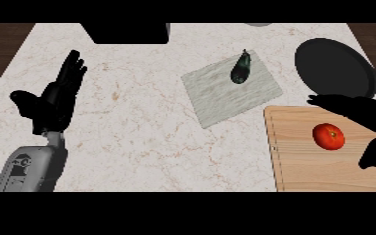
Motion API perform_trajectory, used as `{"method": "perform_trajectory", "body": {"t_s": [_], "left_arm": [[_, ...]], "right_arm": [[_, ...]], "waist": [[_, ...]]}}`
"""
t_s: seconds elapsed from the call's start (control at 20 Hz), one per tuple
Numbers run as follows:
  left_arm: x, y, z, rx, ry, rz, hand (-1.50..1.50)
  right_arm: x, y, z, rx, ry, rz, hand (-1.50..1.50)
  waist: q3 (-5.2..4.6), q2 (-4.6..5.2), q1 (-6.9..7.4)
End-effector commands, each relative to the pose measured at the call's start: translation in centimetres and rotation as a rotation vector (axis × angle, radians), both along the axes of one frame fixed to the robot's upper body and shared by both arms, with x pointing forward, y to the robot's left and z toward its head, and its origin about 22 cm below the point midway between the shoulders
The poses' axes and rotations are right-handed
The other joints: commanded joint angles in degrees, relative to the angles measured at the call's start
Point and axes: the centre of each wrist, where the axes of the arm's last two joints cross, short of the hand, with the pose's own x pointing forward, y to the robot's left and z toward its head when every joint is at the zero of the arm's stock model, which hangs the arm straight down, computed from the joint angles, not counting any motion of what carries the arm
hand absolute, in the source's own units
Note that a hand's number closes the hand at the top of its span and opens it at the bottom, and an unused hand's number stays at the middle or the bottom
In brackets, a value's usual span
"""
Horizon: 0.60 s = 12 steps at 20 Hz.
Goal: Pick the tomato from the cutting board and place it in the pan
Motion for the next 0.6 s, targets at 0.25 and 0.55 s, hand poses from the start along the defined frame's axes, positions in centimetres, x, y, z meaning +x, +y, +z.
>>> {"method": "perform_trajectory", "body": {"t_s": [0.25, 0.55], "left_arm": [[-0.7, 0.8, 1.6, -0.001, -0.020, 0.003, 0.00], [-1.7, -0.7, 0.6, 0.010, -0.015, -0.003, 0.00]], "right_arm": [[-1.6, 0.5, -1.1, -0.085, 0.013, 0.019, -1.50], [-0.4, 1.2, -5.2, -0.086, 0.082, 0.016, -1.50]], "waist": [[-0.02, -0.12, -0.25], [0.01, -0.03, 0.21]]}}
